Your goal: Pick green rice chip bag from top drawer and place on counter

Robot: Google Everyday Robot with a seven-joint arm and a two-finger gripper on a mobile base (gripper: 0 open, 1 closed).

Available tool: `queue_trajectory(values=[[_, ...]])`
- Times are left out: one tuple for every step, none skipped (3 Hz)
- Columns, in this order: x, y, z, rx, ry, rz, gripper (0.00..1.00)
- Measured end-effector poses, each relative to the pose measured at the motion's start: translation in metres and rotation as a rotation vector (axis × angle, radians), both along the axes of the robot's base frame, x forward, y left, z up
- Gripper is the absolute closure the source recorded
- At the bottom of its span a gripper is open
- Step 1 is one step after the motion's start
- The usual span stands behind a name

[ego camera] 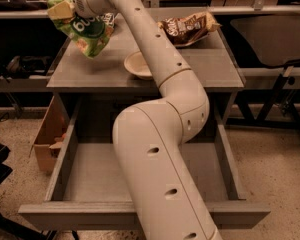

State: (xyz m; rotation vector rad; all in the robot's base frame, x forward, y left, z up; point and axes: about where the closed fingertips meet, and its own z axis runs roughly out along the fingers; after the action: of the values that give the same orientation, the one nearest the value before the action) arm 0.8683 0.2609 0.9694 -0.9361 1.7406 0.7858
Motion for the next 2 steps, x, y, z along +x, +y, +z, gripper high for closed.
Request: queue_trajectory(values=[[0.000, 0.015, -0.050, 0.009, 0.123, 0.018, 1.00], [-0.006, 0.026, -0.095, 0.001, 0.232, 0.040, 1.00]])
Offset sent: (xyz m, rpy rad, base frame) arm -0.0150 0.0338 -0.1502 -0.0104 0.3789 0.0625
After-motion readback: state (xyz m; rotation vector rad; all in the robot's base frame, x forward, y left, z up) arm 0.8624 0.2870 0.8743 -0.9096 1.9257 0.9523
